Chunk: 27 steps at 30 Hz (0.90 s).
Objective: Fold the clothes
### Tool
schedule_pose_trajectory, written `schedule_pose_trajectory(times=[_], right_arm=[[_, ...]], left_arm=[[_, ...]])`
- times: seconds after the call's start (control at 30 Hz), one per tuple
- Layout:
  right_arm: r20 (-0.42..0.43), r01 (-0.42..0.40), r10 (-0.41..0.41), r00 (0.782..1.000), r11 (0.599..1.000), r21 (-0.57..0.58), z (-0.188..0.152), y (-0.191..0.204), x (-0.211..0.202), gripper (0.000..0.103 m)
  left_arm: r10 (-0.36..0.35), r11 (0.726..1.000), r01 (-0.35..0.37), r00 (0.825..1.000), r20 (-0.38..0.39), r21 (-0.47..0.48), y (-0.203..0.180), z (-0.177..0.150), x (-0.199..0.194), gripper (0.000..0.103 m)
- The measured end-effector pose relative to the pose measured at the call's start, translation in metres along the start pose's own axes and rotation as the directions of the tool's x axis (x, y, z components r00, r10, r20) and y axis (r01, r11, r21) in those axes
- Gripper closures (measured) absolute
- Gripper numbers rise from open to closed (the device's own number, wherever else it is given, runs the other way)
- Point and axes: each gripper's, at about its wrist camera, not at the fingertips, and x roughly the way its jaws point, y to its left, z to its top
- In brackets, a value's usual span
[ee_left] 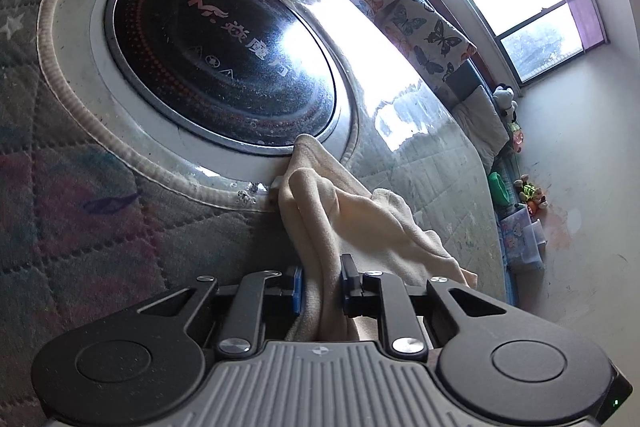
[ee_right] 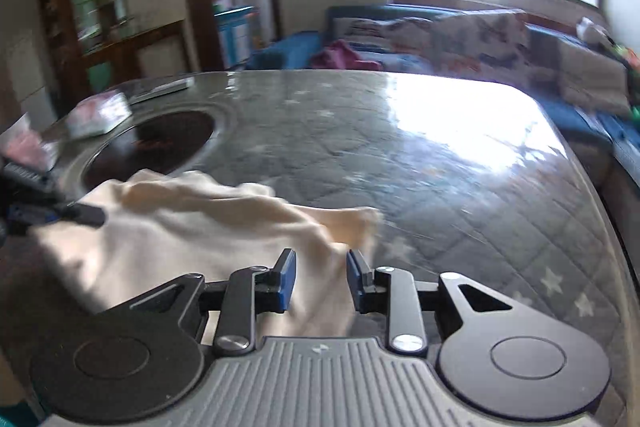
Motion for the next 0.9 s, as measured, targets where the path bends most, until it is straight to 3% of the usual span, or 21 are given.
schedule_pose_trajectory(times=[0.27,0.53,0.7,0.9], right_arm=[[-0.017,-0.035,0.038,0.999,0.987,0.157,-0.010,-0.033,0.014,0.072],[-0.006,-0.073,0.076,0.997,0.983,0.170,-0.009,-0.029,0.014,0.072],[-0.005,-0.077,0.079,0.997,0.982,0.172,-0.009,-0.029,0.012,0.085],[0.004,-0.092,0.093,0.996,0.977,0.192,-0.009,-0.031,0.008,0.080]], left_arm=[[0.019,1.000,-0.020,1.000,0.002,0.024,-0.004,0.001,0.000,0.083],[0.036,0.998,-0.036,0.999,0.006,0.043,-0.009,0.001,0.001,0.083],[0.043,0.998,-0.044,0.999,0.009,0.053,-0.011,0.000,0.000,0.083],[0.050,0.997,-0.051,0.999,0.010,0.062,-0.013,0.001,0.001,0.083]])
